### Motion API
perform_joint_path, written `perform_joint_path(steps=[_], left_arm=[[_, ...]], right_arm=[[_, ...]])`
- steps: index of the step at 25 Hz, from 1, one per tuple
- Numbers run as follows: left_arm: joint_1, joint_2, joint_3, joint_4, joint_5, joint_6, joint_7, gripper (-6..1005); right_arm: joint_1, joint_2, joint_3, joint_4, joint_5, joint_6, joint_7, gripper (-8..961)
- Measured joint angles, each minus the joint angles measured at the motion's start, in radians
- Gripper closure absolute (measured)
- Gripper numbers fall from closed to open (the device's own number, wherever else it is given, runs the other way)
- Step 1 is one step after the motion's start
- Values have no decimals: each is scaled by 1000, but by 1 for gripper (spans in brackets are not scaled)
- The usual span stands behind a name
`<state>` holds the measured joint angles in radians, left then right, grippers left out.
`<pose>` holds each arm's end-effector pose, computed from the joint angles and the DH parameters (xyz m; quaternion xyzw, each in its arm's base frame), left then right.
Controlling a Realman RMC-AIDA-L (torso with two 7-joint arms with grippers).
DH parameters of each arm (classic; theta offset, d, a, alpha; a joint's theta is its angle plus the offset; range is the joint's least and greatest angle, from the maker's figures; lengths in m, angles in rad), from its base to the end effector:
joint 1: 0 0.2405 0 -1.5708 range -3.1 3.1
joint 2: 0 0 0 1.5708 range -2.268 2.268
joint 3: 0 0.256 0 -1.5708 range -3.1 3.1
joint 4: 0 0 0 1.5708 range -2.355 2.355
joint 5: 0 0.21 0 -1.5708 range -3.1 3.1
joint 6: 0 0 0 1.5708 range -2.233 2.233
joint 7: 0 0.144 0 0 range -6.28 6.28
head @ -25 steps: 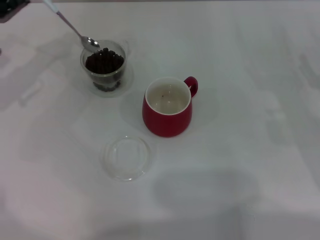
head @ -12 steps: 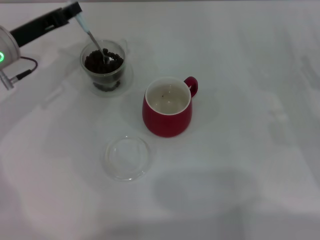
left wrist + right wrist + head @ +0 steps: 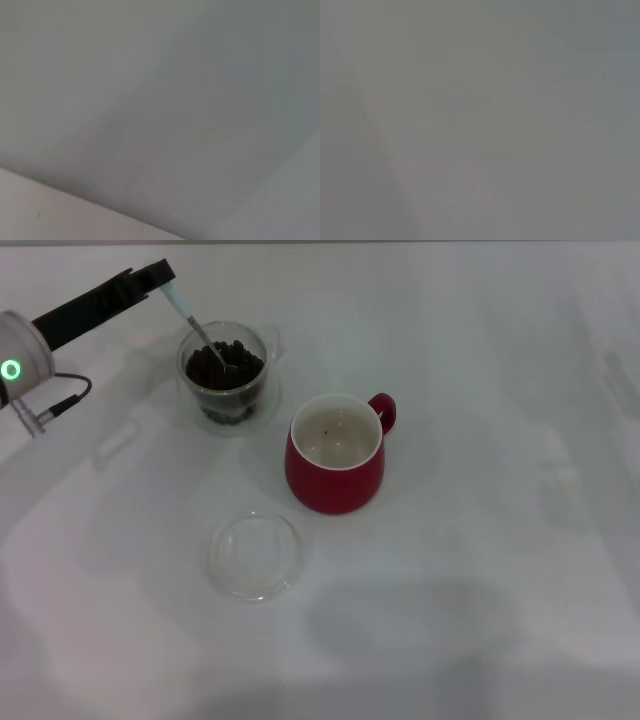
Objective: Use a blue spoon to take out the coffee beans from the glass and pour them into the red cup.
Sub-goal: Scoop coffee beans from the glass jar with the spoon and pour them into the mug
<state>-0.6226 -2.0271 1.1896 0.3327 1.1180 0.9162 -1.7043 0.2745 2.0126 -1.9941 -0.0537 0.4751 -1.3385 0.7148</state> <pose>-0.2646 0.4020 -0.0264 -0.7336 -0.5223 -0.3587 0.2456 0.3879 0.2668 0.0319 -0.6149 0.3747 0.4117 0.5586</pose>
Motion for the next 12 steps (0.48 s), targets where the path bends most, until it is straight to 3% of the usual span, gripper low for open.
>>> perform_joint_path(steps=[12], left_arm=[[89, -1, -1, 0, -139, 59, -81, 868]], right_arm=[[0, 0, 0, 0, -4, 0, 0, 80]])
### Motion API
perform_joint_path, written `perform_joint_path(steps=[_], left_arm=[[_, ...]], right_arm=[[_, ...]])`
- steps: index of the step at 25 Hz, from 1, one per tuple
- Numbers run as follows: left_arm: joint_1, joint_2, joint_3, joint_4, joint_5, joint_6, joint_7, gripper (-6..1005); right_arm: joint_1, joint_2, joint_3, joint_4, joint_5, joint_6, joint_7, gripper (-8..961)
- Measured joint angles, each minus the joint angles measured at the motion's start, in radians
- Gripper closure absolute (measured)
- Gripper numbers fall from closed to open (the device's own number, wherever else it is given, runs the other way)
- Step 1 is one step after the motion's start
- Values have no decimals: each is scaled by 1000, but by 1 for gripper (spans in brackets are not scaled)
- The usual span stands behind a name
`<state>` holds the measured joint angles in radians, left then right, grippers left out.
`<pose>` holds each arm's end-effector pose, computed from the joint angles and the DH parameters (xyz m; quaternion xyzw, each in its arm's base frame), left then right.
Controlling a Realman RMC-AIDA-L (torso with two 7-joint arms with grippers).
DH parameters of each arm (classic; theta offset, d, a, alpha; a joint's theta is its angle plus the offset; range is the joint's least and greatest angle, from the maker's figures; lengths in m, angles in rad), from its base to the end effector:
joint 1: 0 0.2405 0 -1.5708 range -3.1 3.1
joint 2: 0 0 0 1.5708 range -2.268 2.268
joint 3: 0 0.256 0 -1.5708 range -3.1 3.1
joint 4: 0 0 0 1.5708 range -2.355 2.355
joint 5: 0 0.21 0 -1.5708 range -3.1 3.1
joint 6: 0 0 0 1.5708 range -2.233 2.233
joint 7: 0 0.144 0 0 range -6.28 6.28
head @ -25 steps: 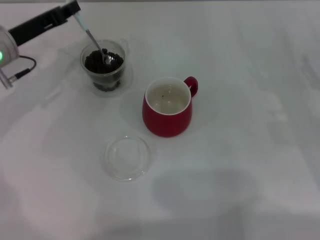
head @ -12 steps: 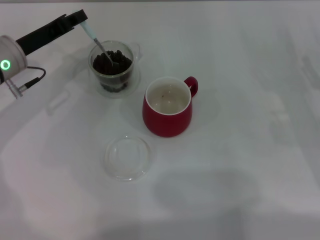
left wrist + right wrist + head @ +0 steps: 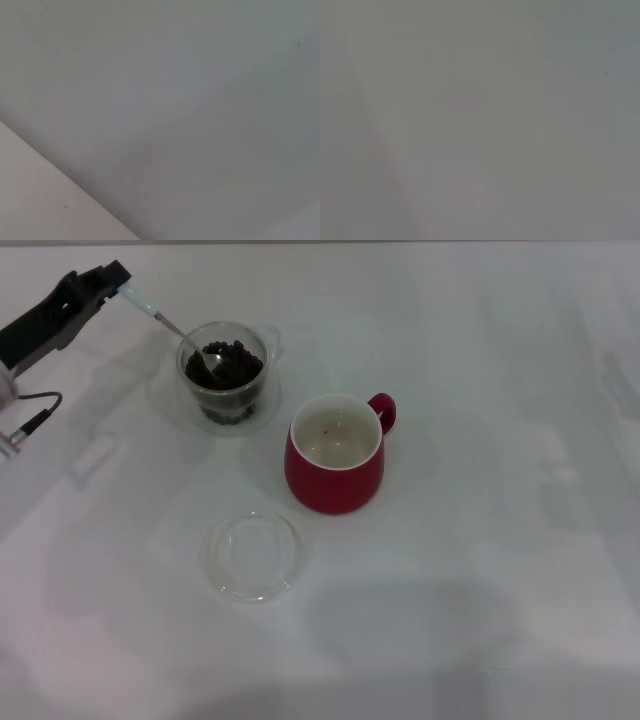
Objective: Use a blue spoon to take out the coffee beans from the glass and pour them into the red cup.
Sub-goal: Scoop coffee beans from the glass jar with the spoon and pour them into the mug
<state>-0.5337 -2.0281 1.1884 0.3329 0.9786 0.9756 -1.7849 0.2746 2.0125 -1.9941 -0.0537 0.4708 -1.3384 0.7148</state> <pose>-0.2874 0.3829 -0.0137 -0.6533 -0.5823 -0.4247 0.2320 0.3876 0.2668 0.0314 -0.6166 0.3745 0.4111 0.5573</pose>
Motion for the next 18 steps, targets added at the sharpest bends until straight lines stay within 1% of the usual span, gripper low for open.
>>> perform_joint_path(steps=[5, 10, 15, 18], left_arm=[[31, 5, 0, -1, -54, 60, -29, 868], [69, 3, 0, -2, -116, 115, -30, 868], [79, 1, 0, -8, -134, 158, -47, 868], [75, -7, 6, -7, -129, 183, -56, 868]], right_arm=[[-2, 0, -1, 0, -1, 0, 5, 80], [-7, 0, -2, 0, -2, 0, 25, 80], [-8, 0, -2, 0, -1, 0, 26, 80], [-7, 0, -2, 0, -1, 2, 26, 80]])
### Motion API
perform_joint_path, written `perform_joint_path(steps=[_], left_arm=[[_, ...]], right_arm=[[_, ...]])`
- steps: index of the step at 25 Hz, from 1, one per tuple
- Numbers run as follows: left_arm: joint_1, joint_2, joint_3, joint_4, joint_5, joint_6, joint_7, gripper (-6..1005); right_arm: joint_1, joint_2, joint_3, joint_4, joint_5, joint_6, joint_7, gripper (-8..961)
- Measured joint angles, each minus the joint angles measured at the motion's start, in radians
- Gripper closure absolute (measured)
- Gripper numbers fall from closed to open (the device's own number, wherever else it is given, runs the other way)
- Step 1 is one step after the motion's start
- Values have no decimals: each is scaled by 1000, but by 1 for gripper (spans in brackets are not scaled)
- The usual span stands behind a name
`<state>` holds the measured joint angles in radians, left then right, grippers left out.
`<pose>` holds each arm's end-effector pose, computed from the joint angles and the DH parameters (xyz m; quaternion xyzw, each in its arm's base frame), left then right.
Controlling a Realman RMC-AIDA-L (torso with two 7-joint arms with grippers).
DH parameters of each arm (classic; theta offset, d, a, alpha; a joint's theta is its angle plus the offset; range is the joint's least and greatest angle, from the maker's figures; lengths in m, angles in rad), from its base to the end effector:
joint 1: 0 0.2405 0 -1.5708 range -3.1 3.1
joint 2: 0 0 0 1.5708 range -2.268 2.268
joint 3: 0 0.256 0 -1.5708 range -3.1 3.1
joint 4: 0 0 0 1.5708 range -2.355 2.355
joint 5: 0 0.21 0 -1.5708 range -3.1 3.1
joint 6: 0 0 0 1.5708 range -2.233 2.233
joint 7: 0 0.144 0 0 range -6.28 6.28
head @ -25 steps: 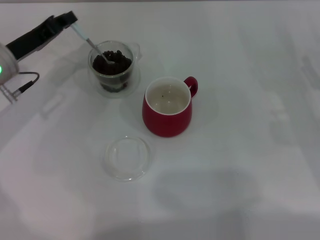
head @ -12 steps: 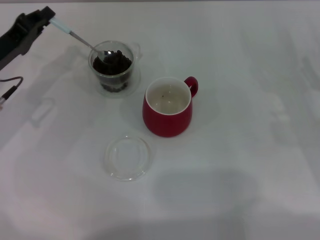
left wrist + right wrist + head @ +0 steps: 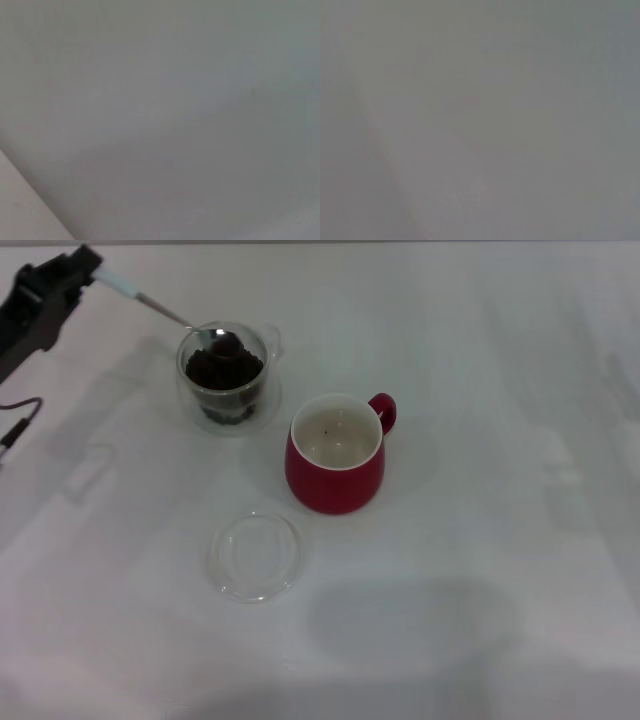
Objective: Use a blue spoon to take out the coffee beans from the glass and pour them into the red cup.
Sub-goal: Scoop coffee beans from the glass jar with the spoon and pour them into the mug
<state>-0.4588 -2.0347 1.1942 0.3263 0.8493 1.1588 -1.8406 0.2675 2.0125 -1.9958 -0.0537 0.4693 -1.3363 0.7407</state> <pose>-0.2886 0.3578 -0.0020 -0.6011 -0.5923 -0.5079 0.1730 0.3896 0.2640 0.0308 -0.6114 0.3852 0.4152 0.5526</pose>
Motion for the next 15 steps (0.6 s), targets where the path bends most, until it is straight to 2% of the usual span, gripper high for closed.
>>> perform_joint_path(steps=[5, 7, 11, 15], left_arm=[[-41, -33, 9, 5, 52, 22, 0, 868], [-68, -39, 29, -1, 77, 33, 0, 868], [-114, -35, 135, 2, 93, 36, 10, 869], [-123, -32, 152, 37, 152, 33, 34, 869]], right_arm=[[3, 0, 0, 0, 0, 5, 0, 79], [3, 0, 0, -3, 0, 10, 0, 79], [-1, 0, 0, -11, 0, 16, 0, 79], [-4, 0, 0, -12, 0, 18, 0, 79]])
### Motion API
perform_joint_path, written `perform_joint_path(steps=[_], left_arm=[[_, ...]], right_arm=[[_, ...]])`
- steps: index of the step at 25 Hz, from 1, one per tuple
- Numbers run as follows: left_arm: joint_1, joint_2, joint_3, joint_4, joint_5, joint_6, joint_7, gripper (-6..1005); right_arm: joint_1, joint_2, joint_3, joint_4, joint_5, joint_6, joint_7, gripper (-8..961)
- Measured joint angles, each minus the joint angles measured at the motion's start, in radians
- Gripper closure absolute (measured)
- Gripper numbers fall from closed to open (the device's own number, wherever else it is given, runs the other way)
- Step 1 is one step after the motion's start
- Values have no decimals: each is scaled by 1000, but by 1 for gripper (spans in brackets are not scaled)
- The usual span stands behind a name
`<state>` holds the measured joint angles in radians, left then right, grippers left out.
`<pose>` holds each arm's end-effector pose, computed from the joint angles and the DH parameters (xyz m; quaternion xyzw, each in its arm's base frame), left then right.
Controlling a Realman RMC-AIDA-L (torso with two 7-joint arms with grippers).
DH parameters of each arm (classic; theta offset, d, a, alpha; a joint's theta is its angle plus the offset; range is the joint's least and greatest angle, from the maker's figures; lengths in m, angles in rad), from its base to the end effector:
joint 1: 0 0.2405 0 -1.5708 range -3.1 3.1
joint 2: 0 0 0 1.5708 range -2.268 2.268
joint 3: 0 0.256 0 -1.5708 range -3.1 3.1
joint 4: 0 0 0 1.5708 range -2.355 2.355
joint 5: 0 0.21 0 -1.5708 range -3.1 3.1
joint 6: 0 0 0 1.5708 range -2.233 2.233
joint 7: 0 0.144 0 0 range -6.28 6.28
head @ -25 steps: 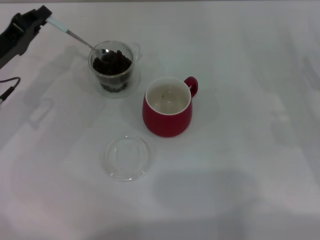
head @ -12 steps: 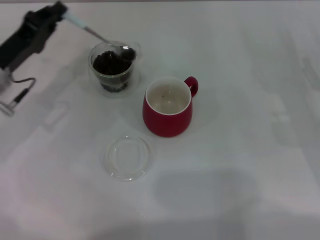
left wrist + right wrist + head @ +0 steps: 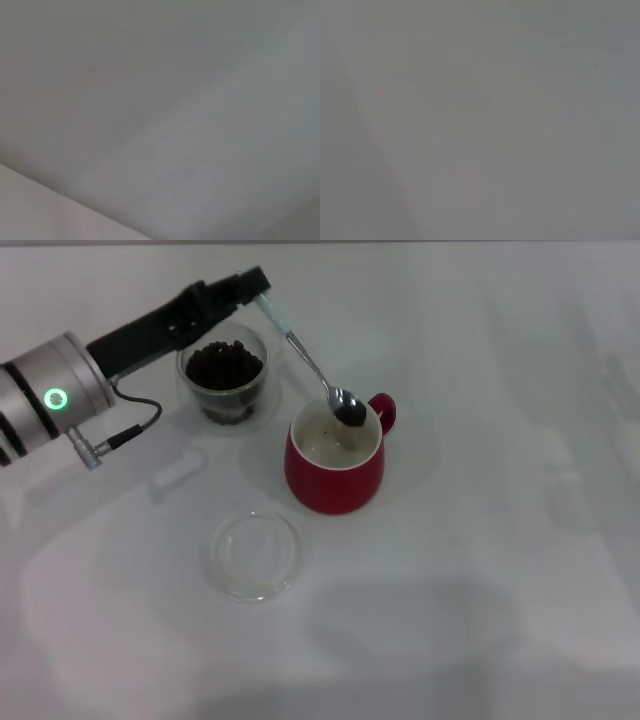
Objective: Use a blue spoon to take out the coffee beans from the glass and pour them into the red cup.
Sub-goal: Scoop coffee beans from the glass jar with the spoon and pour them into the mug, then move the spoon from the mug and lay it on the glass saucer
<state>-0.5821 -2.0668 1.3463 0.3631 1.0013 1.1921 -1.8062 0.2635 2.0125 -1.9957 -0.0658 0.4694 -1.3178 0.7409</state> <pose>-0.2205 0.3630 -0.0514 -0.7397 -0.5192 -0.4213 0.0762 0.3904 0.2646 0.0293 -0.6097 0.3908 0.4128 0.5523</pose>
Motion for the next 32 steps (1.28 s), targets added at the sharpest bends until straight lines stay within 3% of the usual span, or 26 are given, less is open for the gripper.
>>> perform_joint_path(steps=[9, 13, 20, 21, 26, 32], left_arm=[[43, 21, -11, 105, 77, -1, 30, 869], [58, 27, -12, 158, 111, 0, 179, 869], [31, 18, -5, 167, 123, 12, 288, 869], [33, 4, -8, 182, 119, 24, 352, 869], [70, -12, -4, 208, -36, 87, 437, 869], [206, 5, -26, 174, -344, 295, 242, 869]], right_arm=[[-1, 0, 0, 0, 0, 12, 0, 81], [0, 0, 0, 0, 0, 22, 0, 80], [-1, 0, -11, -13, 0, 52, 0, 79], [-2, 0, -15, -13, 0, 53, 0, 79], [-3, 0, -25, -15, 0, 84, 0, 80], [-3, 0, -21, -16, 4, 98, 0, 81]])
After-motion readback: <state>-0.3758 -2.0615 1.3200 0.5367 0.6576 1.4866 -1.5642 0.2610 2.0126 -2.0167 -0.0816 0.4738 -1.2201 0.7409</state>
